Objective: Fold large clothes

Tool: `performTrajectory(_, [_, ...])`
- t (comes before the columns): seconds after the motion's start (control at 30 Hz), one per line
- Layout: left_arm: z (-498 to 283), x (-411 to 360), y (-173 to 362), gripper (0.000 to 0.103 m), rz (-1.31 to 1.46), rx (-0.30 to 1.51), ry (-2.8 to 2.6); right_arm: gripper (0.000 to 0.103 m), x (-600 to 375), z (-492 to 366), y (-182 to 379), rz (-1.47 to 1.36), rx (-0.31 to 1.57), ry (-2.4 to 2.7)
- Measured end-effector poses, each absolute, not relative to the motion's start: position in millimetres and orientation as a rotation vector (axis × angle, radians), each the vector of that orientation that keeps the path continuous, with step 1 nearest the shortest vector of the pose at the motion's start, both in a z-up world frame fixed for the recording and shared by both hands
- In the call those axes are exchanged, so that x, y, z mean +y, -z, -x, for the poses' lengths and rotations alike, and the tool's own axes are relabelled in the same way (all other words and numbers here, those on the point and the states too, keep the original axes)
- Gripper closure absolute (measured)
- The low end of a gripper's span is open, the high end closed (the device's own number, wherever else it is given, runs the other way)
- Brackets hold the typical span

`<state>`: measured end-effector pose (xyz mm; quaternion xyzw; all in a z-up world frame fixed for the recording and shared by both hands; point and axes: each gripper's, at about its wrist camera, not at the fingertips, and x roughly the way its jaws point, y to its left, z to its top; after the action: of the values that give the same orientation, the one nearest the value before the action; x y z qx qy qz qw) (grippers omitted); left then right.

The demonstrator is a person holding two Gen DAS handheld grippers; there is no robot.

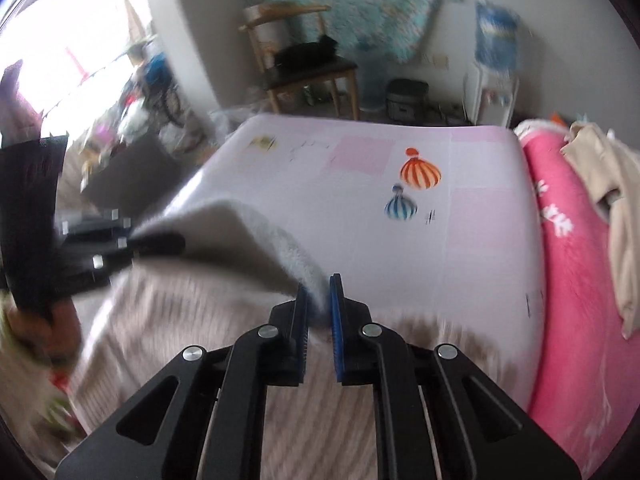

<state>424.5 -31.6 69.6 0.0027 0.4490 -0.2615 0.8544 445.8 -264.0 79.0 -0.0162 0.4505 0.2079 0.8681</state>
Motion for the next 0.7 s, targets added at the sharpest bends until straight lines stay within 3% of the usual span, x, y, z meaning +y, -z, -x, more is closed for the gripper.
performTrajectory(0.13, [-380.6, -23.8, -45.6, 0.091, -0.044, 0.970, 0.570, 0.085, -254.5, -387.0, -71.6, 0.179, 0.913, -0.490])
performTrajectory(0.27, [-367.8, -16.9, -29.7, 0.091, -0.025, 0.970, 0.574, 0.073, -262.4, -386.6, -108.5, 0.032, 0.784, -0.599])
performTrajectory(0.43, [-363.0, -5.0, -21.9, 0.085, 0.062, 0.953, 0.586, 0.073, -250.0, -445.7, -77.1, -0.167, 0.948, -0.599])
performTrajectory(0.57, [-349.9, 12.8, -20.5, 0.081, 0.107, 0.961, 0.601, 0.075, -229.6, -441.8, -15.9, -0.121, 1.130, -0.592])
performTrajectory(0.7, [-340.0, 34.0, -30.9, 0.081, 0.166, 0.935, 0.643, 0.075, -224.3, -419.9, -6.5, 0.017, 1.125, -0.595])
